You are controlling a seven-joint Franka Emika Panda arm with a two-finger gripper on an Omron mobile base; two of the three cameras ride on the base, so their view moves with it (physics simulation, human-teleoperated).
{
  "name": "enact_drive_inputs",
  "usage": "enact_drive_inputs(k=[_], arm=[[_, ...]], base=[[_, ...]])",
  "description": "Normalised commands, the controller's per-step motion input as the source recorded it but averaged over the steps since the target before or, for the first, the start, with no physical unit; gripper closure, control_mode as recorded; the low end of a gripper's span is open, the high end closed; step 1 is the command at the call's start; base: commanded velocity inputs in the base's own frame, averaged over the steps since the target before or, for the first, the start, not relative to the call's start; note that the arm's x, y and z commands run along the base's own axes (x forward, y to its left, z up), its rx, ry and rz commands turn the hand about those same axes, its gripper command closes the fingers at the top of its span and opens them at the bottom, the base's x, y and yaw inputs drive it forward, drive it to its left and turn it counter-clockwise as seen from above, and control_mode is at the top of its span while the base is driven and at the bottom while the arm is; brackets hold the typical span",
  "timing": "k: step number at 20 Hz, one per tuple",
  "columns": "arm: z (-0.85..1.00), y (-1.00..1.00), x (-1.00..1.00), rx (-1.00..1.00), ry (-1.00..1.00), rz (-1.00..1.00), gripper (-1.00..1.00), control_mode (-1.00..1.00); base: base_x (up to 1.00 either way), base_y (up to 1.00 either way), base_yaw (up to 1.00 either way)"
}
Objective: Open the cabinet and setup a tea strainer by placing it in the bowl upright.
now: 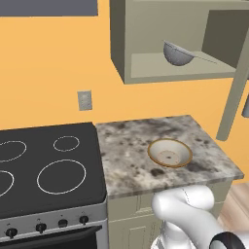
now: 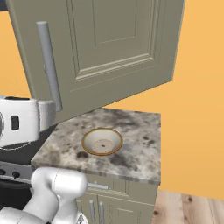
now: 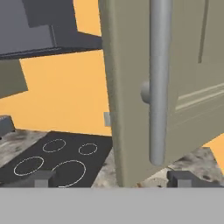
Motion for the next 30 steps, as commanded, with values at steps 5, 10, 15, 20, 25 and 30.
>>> enact_drive_inputs(k=[5, 10, 15, 20, 25, 30], arm=[[0.27, 0.81, -0.41, -0.66, 0.07, -0.06, -1.00, -1.00], [0.00, 1.00, -0.06, -0.81, 0.13, -0.06, -1.00, -1.00], [-0.02, 0.99, 0.13, -0.81, 0.26, -0.09, -1.00, -1.00], [-0.03, 0.79, 0.54, -0.72, 0.40, -0.14, -1.00, -1.00], [-0.34, 0.34, 0.92, -0.61, 0.59, -0.20, -1.00, -1.00], [-0.74, -0.06, 0.59, -0.18, 0.45, -0.22, -1.00, -1.00]], base=[[0.00, 0.00, 0.00], [0.00, 0.00, 0.00], [0.00, 0.00, 0.00], [0.00, 0.00, 0.00], [0.00, 0.00, 0.00], [0.00, 0.00, 0.00]])
